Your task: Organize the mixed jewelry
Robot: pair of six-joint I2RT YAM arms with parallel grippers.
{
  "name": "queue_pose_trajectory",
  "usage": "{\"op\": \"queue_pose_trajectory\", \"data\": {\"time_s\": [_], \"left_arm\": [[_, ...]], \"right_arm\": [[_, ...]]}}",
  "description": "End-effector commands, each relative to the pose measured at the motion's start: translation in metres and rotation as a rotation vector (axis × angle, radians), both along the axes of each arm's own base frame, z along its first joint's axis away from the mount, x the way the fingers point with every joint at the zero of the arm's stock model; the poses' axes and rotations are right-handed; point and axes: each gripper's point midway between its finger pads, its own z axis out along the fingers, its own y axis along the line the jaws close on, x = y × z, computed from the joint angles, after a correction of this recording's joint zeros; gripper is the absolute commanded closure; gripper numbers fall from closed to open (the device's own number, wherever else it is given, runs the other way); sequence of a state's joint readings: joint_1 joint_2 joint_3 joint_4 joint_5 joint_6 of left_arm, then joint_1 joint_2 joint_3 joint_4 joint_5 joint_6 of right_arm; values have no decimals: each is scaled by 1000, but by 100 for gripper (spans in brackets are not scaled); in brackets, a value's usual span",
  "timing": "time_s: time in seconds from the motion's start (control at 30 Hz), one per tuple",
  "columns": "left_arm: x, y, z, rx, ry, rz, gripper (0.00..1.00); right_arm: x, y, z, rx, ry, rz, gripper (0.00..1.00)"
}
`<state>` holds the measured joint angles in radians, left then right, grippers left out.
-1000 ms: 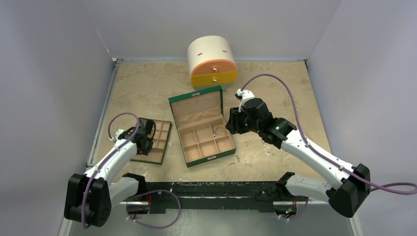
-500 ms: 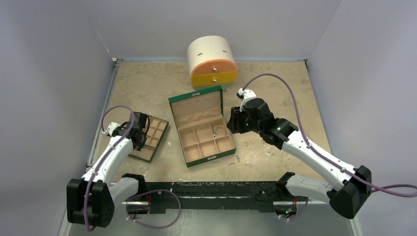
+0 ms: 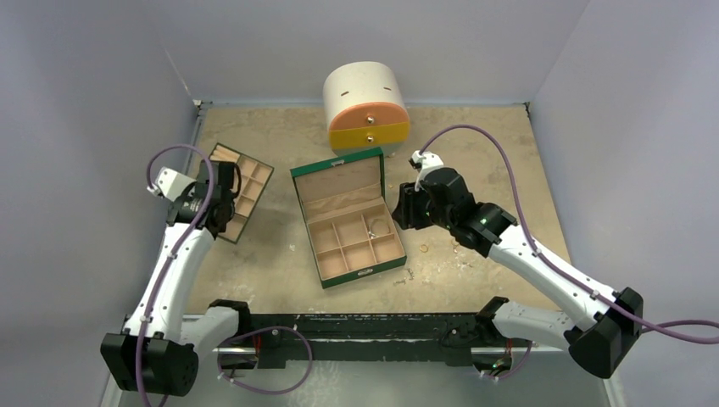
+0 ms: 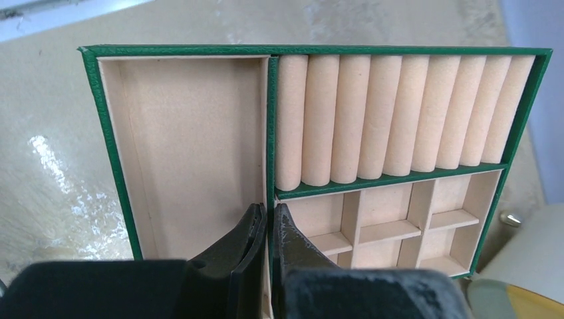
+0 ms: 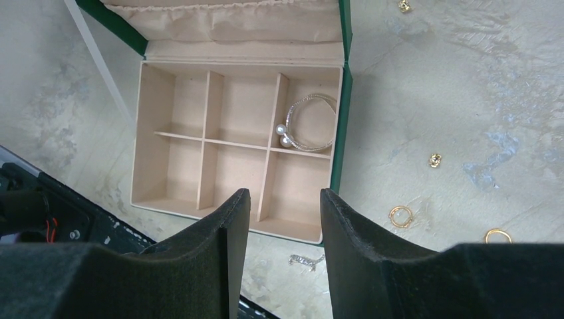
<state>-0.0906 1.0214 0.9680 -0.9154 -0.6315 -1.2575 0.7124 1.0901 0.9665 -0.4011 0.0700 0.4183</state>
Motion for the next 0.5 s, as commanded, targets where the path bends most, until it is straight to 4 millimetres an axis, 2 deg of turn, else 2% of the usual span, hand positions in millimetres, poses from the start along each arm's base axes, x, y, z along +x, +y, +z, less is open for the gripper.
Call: {"op": "queue_pose_trajectory", "data": {"time_s": [0.0,0.17,0.33,0.47], "left_arm": [[13,10,59,87,-106,-33,100],[27,0,98,97,-166,-137,100],[35,-13,128,84,-197,-238,100],[42,-31,153,54,-219,-354,100]], "right_arm": [[4,-1,31,32,-74,-8,54],[1,-4,34,33,-78,-5,54],[-3,-7,37,28,-84,3,53],[-4,-10,39,26,-91,2,53]]}}
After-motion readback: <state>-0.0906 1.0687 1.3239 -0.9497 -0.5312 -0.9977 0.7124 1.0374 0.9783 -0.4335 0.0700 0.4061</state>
